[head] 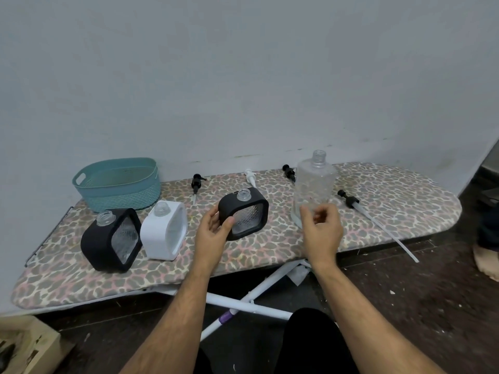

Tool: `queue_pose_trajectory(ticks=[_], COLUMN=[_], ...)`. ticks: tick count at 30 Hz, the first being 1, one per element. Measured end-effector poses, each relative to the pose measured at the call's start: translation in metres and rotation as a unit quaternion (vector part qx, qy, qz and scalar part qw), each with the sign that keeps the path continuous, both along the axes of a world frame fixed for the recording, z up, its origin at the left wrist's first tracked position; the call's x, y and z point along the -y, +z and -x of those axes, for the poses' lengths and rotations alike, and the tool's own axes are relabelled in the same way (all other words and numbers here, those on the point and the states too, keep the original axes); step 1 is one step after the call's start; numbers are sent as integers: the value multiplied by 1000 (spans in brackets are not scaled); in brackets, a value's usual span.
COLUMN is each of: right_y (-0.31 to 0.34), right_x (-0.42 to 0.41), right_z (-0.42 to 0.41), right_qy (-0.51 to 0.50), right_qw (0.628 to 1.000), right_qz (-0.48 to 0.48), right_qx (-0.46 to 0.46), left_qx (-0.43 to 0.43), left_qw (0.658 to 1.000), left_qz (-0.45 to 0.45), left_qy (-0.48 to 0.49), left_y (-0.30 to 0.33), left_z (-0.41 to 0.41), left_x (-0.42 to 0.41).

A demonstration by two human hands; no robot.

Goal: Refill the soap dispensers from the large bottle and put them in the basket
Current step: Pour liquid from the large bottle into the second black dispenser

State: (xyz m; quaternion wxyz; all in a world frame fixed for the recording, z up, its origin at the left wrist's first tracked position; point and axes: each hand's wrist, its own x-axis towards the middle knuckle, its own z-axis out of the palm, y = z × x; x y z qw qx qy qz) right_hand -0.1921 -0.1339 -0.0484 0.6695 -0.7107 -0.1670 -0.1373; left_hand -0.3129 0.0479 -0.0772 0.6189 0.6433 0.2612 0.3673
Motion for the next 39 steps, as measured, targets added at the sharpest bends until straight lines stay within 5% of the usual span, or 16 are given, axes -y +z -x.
queue_pose_trajectory(ticks=[4, 11, 24, 31, 39], right_y=[0, -6, 40, 77, 102], right_x=[14, 13, 19, 31, 34], right_z=[-25, -57, -61, -61, -58], right_qy=[-55, 102, 207, 300, 295], right_qw=[997, 979, 957, 880, 794], right_qz=[36, 139, 202, 366, 522], right_qx=[-44, -107, -15, 37, 100], left_qx=[-3, -9, -15, -21, -25], left_qw=[1000, 1000, 999, 998, 998], left_qz=[1, -5, -2, -15, -21], left_qy=[-4, -6, 43, 53, 60], left_y=[-1, -4, -4, -1, 1], left_z=[0, 2, 0, 2, 3], left_x=[-2, -2, 2, 6, 9])
